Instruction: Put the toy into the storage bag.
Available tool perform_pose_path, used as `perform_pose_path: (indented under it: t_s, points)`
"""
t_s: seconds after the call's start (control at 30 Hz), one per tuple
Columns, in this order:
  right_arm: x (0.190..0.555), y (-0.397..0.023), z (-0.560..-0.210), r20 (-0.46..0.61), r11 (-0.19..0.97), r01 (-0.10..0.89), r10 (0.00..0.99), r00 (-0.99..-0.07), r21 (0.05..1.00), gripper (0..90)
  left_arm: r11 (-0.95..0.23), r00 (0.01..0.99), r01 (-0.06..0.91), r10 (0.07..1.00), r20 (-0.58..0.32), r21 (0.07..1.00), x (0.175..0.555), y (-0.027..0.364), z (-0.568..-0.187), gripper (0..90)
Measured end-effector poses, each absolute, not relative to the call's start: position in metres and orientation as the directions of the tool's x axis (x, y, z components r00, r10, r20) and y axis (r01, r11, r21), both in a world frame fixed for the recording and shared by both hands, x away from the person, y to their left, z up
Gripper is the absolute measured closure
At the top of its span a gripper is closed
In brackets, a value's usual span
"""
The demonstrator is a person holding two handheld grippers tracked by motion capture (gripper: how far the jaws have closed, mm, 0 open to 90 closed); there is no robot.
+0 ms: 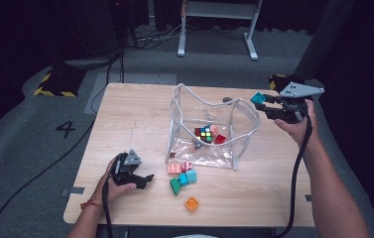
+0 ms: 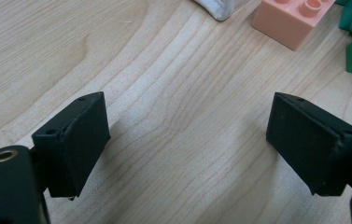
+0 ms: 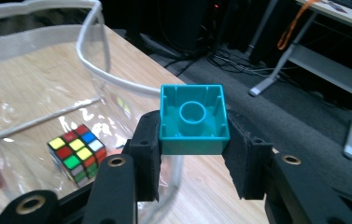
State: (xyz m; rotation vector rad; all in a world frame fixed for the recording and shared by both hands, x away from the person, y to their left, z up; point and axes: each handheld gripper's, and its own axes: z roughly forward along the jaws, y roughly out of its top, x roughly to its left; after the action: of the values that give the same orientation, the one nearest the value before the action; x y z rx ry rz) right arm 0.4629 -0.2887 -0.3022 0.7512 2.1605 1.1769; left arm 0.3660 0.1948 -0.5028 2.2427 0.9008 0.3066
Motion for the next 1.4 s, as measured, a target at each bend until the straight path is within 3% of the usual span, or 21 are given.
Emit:
perform_pose_path:
  t_s: [0.57,1.1,1.4]
  points:
    - [0.467,-0.242,-0.307,-0.229,0.555,0.166,0.572,-0.788,0.815,59.6,-0.521,0.731,0.518,0.681,-0.036,0.679,0.366,0.195,-0.503,13.4]
    - [0.481,-0.208,-0.321,-0.181,0.670,0.200,0.454,-0.873,0.715,59.5,-0.520,0.731,0.518,0.681,-0.036,0.679,0.366,0.195,-0.503,13.4]
    - [0.492,-0.202,-0.326,-0.174,0.717,0.228,0.441,-0.881,0.659,59.6,-0.521,0.731,0.518,0.681,-0.036,0.679,0.366,0.195,-0.503,13.4]
